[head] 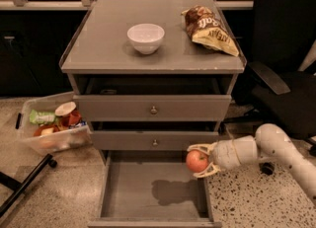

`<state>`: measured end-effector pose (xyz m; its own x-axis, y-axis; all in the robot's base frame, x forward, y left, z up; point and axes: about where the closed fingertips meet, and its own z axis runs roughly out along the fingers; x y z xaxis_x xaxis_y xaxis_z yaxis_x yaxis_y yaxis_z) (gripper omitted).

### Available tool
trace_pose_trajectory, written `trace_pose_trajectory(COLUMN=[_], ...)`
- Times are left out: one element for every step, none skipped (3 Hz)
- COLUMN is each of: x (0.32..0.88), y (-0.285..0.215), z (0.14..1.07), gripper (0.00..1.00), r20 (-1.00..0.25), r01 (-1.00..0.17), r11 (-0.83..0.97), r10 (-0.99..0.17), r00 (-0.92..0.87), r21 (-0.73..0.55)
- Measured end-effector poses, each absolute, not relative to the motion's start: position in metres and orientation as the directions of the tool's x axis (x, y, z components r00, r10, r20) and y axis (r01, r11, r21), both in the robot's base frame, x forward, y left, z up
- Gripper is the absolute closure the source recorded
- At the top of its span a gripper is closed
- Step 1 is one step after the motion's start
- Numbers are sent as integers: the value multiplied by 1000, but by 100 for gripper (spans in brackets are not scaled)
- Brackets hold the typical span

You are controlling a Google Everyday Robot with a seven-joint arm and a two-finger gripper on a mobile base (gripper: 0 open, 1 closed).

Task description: Pick apple from bottom drawer and place on counter

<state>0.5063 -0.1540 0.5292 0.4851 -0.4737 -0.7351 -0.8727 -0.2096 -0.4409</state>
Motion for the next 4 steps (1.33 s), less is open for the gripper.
trace_pose_trajectory(x=[524,524,522,528], y=[-169,-169,-171,-152], z=[604,604,634,703], gripper=[100,100,100,100], r20=[-764,-764,-770,-778], r01=[-885,-885,-884,-889], r11=[-128,-127,-76,-4], r10=[-460,-460,-462,-483], r00=[453,453,440,403], r21=[-448,-448,-460,-458])
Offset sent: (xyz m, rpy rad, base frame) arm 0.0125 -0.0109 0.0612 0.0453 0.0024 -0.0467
